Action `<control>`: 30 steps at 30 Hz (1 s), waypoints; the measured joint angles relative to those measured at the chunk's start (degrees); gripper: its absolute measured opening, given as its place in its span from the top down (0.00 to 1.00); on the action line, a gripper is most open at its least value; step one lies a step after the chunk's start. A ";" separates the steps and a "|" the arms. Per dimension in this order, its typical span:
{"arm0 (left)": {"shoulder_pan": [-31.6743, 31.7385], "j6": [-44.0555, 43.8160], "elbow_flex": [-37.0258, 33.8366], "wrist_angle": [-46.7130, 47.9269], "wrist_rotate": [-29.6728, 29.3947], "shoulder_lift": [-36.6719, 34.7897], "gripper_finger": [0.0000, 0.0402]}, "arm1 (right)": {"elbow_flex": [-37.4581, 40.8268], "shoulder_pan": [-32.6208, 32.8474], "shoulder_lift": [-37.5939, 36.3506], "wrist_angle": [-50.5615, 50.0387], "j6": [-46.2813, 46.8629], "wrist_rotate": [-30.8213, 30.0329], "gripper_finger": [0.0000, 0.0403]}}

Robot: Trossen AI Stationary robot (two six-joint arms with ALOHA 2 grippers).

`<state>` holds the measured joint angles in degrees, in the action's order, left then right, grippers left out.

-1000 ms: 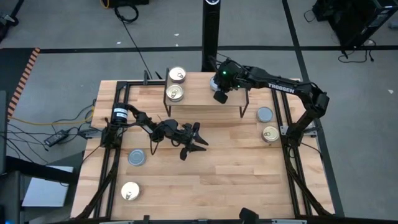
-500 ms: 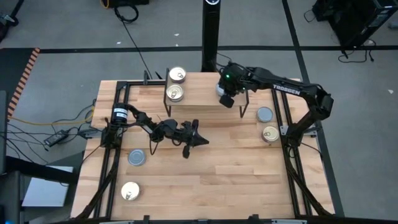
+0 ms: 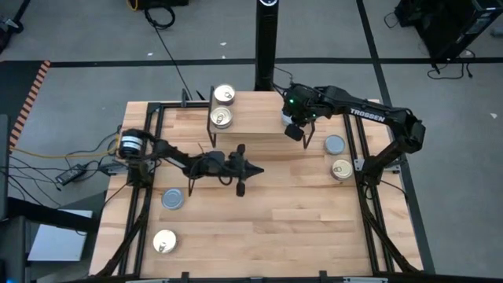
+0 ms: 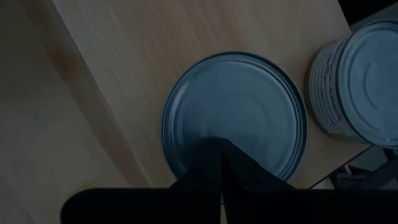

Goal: Stack canned seafood by type on shelf
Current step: Put the bottom right green tuna can on the shelf aligned with the other green tuna can

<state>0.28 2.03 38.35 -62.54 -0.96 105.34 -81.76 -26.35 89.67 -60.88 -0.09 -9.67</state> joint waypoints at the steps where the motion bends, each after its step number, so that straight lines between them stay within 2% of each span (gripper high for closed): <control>1: -0.44 1.20 0.00 1.52 -1.46 -1.00 0.99 | 0.00 0.00 0.00 -0.21 0.04 -0.09 0.99; 5: -1.52 3.85 0.00 6.22 -5.81 -3.68 0.99 | -0.02 -0.07 0.00 -2.15 0.08 -2.61 0.99; 15: -1.53 3.76 -0.02 7.48 -7.61 -4.15 0.99 | 0.26 -1.86 -1.43 -4.12 1.24 -4.69 0.99; 23: -1.53 3.84 -0.02 9.44 -11.85 -4.28 0.99 | 0.26 -2.74 -1.51 -3.56 1.45 -4.95 0.99; 30: -1.64 5.40 -0.02 15.66 -15.09 -8.80 0.99 | 0.26 -2.93 -1.55 -3.35 0.47 -5.55 0.99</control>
<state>-1.37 7.43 38.33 -46.89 -16.05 96.54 -81.49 -29.28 88.12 -64.23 0.38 -15.23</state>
